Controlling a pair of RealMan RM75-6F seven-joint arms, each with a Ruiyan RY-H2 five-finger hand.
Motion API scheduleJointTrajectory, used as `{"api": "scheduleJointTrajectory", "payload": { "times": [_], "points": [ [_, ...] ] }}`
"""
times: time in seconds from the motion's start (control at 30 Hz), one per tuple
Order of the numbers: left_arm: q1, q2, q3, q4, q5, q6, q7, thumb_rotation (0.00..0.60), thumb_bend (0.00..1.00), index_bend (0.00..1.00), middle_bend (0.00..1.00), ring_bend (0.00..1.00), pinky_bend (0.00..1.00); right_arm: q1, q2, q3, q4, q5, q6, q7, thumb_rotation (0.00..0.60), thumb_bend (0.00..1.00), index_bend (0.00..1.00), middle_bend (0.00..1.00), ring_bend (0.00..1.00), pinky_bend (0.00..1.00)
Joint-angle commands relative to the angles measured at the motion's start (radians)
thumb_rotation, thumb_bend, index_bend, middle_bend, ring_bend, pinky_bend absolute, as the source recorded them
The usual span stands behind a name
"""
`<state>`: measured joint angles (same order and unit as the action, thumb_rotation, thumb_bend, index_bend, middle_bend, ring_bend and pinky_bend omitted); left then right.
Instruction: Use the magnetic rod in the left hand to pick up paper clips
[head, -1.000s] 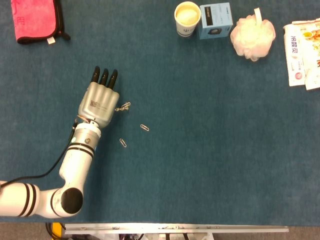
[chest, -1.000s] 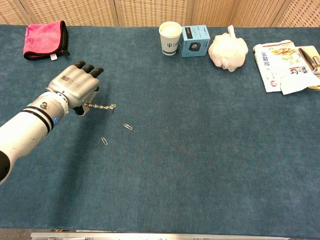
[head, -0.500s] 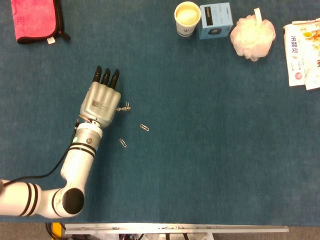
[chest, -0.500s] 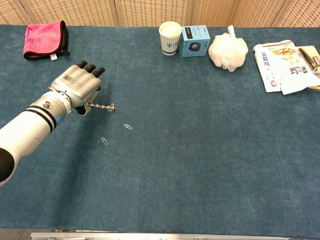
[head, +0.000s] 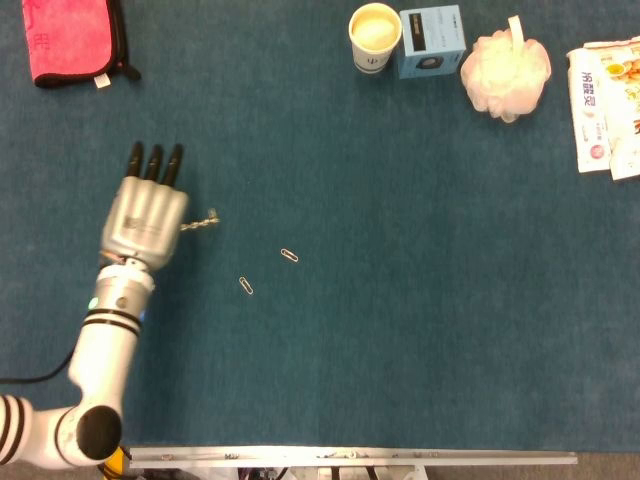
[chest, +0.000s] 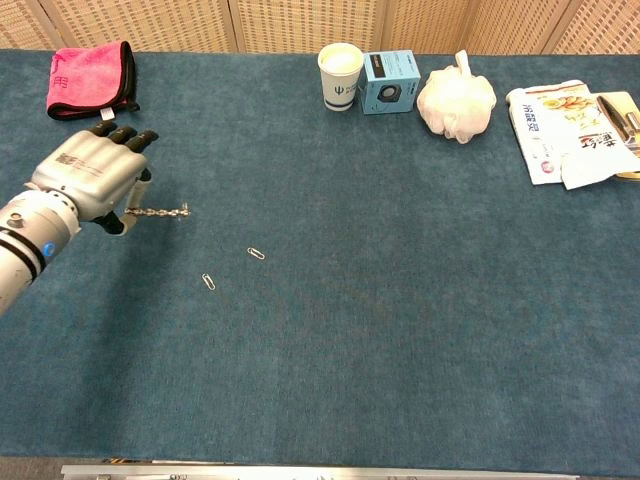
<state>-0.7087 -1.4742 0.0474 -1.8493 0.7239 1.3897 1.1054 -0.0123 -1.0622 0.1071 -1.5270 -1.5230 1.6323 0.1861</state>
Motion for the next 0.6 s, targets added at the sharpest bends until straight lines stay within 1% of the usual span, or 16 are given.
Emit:
{"api": "scheduleJointTrajectory", "payload": {
  "times": [0.03,0.27,0.43,0.53,0.6],
  "points": [
    [0.036,0.031,0.021,-0.003,0.012,0.015,-0.041,0.6,0.33,0.59,0.04,0.0,0.03,0.0,-0.001,-0.001,-0.001,-0.001,0.0,-0.002,0.6,0.0,0.18,0.16,0.24,0.53],
    [0.104,0.081,0.043,0.019,0.025,0.015,-0.137,0.6,0.33,0.58,0.04,0.0,0.03,0.003,-0.003,-0.001,-0.003,0.002,-0.006,-0.012,0.6,0.0,0.18,0.16,0.24,0.53],
    [0.15,0.094,0.055,0.045,0.049,0.015,-0.196,0.6,0.33,0.49,0.04,0.0,0.03,0.005,-0.005,-0.002,-0.006,0.003,-0.011,-0.022,0.6,0.0,0.18,0.16,0.24,0.53],
    [0.176,0.098,0.061,0.058,0.059,0.015,-0.223,0.6,0.33,0.42,0.04,0.0,0.03,0.007,-0.006,-0.002,-0.006,0.004,-0.016,-0.025,0.6,0.0,0.18,0.16,0.24,0.53],
    [0.188,0.1,0.063,0.064,0.062,0.013,-0.234,0.6,0.33,0.35,0.04,0.0,0.03,0.007,-0.006,-0.003,-0.007,0.004,-0.018,-0.028,0.6,0.0,0.18,0.16,0.24,0.53]
  ]
}}
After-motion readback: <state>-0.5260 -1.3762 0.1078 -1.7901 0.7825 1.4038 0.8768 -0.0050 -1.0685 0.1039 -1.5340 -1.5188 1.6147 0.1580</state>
